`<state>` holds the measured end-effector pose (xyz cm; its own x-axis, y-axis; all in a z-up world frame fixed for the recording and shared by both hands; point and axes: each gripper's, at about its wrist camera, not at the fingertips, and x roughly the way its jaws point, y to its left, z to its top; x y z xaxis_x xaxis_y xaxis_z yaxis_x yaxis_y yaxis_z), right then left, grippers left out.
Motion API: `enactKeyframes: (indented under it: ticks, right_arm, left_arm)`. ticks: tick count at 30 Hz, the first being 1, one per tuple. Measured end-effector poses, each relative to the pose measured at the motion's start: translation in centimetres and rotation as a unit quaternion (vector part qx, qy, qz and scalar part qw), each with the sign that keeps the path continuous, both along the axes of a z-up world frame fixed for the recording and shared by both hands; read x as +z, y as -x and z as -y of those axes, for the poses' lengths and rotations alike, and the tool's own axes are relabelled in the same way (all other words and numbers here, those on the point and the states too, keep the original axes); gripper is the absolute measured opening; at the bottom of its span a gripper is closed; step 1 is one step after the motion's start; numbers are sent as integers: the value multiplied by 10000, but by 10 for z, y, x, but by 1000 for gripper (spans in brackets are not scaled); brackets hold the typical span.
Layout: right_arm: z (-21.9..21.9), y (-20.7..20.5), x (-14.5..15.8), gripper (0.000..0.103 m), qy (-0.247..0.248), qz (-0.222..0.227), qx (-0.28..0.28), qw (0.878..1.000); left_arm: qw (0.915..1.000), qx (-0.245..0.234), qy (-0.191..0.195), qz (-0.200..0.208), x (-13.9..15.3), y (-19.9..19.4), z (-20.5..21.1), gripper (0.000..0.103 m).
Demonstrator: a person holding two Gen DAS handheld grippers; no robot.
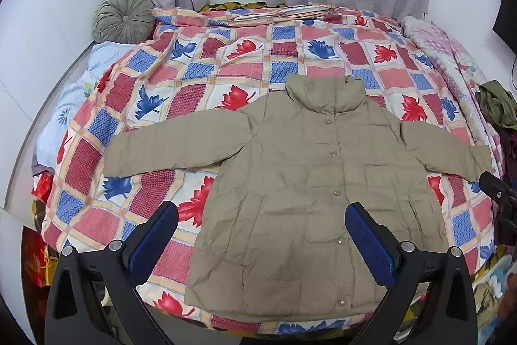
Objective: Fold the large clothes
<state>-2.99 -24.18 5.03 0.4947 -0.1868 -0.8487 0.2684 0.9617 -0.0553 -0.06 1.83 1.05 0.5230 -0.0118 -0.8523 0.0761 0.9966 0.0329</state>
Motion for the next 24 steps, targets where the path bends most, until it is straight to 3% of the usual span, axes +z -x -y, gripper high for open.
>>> enactKeyframes:
  ticks: [24]
  right_arm:
    - [-2, -1, 1, 103, -2, 8, -18, 10000]
  left_arm:
    - [10000, 0, 5, -22, 0, -1, -3, 103]
